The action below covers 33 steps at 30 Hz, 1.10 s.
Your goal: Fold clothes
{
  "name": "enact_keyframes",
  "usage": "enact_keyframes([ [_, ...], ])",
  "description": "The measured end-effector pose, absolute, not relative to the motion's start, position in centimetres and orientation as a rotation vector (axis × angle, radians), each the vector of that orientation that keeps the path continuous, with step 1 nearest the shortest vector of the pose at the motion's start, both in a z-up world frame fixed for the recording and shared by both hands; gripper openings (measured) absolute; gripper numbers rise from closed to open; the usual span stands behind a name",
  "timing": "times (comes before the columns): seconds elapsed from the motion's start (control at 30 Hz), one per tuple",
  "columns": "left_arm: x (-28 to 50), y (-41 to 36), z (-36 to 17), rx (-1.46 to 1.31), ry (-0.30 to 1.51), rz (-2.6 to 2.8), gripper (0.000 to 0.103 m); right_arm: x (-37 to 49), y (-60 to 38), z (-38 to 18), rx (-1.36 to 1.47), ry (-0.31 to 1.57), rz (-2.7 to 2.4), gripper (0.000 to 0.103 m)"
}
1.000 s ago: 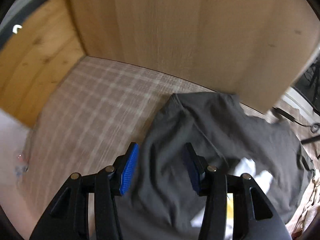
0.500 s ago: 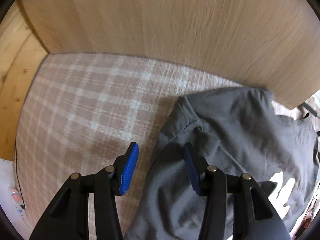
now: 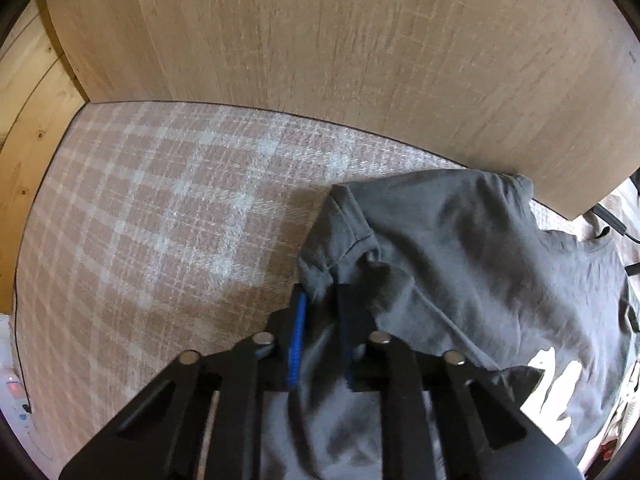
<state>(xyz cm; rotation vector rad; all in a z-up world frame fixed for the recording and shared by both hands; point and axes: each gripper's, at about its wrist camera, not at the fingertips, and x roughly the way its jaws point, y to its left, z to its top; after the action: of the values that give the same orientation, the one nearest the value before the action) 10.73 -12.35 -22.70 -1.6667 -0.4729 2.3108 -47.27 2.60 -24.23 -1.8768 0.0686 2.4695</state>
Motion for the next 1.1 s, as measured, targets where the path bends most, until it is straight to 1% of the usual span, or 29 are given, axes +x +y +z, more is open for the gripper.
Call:
enact_keyframes([
  [0.03,10.7,-12.2,-22.8,-1.668,-0.460,2.307,0.018,-47.1,2.7,-24.2,-1.876,0.078,2.478,0.007],
  [0.07,10.6,-12.0,-22.9,-1.670,-0.446,2.307,0.010,-47.0,2.9,-24.1,-1.875,0.091,2.487,0.007],
  [0.1,10.6,-12.0,-23.0,-1.672,-0.439,2.306,0.005,-46.8,3.1,-24.0,-1.873,0.104,2.497,0.006],
  [0.13,10.6,-12.0,-22.9,-1.670,-0.440,2.308,0.004,-46.6,3.3,-23.8,-1.868,0.115,2.509,0.006],
  [0.33,11.5,-11.9,-20.6,-1.586,-0.449,2.350,0.004,-45.5,5.3,-21.5,-1.846,0.232,2.566,0.006],
  [0.43,11.7,-11.5,-19.9,-1.566,-0.449,2.351,0.004,-44.9,6.1,-20.5,-1.836,0.250,2.583,0.006],
  [0.57,11.9,-9.8,-18.3,-1.508,-0.442,2.312,0.004,-44.4,7.3,-19.0,-1.801,0.207,2.616,0.006],
  [0.77,12.2,-5.4,-15.8,-1.451,-0.338,2.215,0.004,-44.0,10.9,-15.8,-1.722,0.133,2.653,0.006],
  [0.9,12.3,-1.6,-15.0,-1.412,-0.293,2.116,0.004,-42.9,14.0,-14.9,-1.693,0.079,2.642,0.006],
  [1.0,12.2,1.5,-15.6,-1.405,-0.239,2.043,0.004,-41.7,16.5,-15.3,-1.677,0.039,2.612,0.006],
  [1.1,12.0,4.0,-17.0,-1.427,-0.192,1.982,0.004,-41.3,17.6,-18.4,-1.696,0.004,2.554,0.006],
])
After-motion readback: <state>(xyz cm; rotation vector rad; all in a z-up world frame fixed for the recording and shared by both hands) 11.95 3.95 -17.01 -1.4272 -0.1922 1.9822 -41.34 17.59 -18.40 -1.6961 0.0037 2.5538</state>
